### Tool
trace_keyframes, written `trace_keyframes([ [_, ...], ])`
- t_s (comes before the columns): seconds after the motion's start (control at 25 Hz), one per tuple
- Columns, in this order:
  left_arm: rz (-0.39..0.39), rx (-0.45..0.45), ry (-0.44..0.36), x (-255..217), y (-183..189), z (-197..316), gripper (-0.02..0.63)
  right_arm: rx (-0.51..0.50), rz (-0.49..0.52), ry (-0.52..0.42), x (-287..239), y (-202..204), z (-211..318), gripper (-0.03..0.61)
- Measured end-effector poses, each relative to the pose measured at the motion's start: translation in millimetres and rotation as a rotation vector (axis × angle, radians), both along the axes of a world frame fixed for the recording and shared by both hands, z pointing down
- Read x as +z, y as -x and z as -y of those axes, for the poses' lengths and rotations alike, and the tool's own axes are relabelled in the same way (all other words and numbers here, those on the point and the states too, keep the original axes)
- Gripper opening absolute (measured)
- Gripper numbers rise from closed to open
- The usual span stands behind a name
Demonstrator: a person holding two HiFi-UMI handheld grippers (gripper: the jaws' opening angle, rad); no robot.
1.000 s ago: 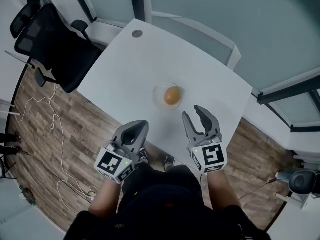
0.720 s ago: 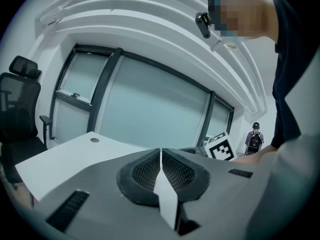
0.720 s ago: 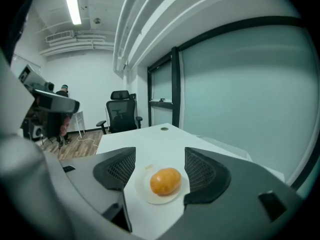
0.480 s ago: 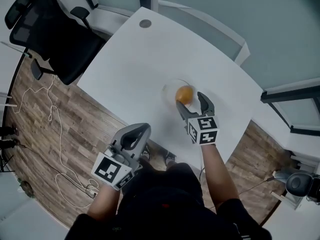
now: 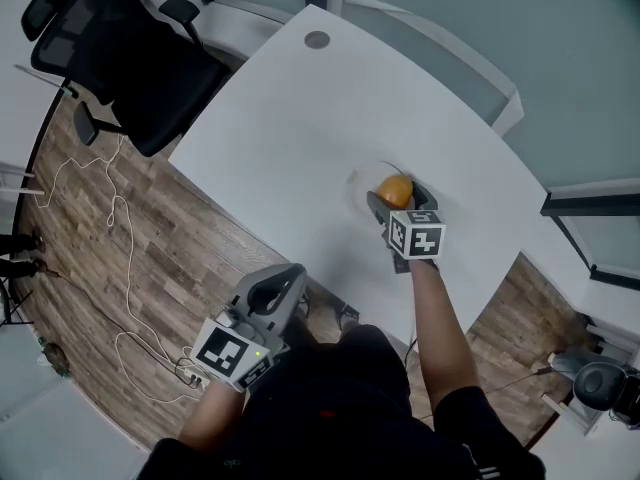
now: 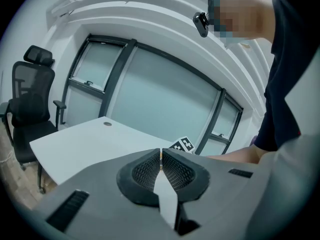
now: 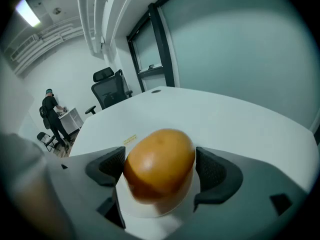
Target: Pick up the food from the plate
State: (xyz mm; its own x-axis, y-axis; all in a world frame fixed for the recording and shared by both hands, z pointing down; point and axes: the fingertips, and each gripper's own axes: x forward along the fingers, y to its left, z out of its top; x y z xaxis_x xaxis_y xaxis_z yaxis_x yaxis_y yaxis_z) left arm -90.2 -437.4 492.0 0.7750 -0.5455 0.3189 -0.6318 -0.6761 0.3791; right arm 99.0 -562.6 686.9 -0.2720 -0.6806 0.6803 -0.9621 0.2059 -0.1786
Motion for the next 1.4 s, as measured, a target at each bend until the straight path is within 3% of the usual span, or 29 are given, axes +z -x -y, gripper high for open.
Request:
trace_keyframes([
  [0.24,0.017,0.001,0.013,7.2,3.7,2.2,0.032,-0.052,-0.073,-0.040,1.6,3.6,3.6,0.414],
  [0.6,0.012,0.027,-0.028,-7.6,-2.7,3.5,0.032,-0.041,-0.043,-0.147,-59.4,12.0,-7.3,0.414],
  [0.72,0.009,0.037,-0.056,-24.5,-7.7,-1.9,0.032,-0.058,-0.027,-0.195,-96.7,14.4,-23.2,0.414],
  [1.4,-0.051,0.124,-0.300,-129.0,-43.6,-35.3,0.034,-0.065,-0.083,-0.666,-346.1,-1.6,-145.6,0.414],
])
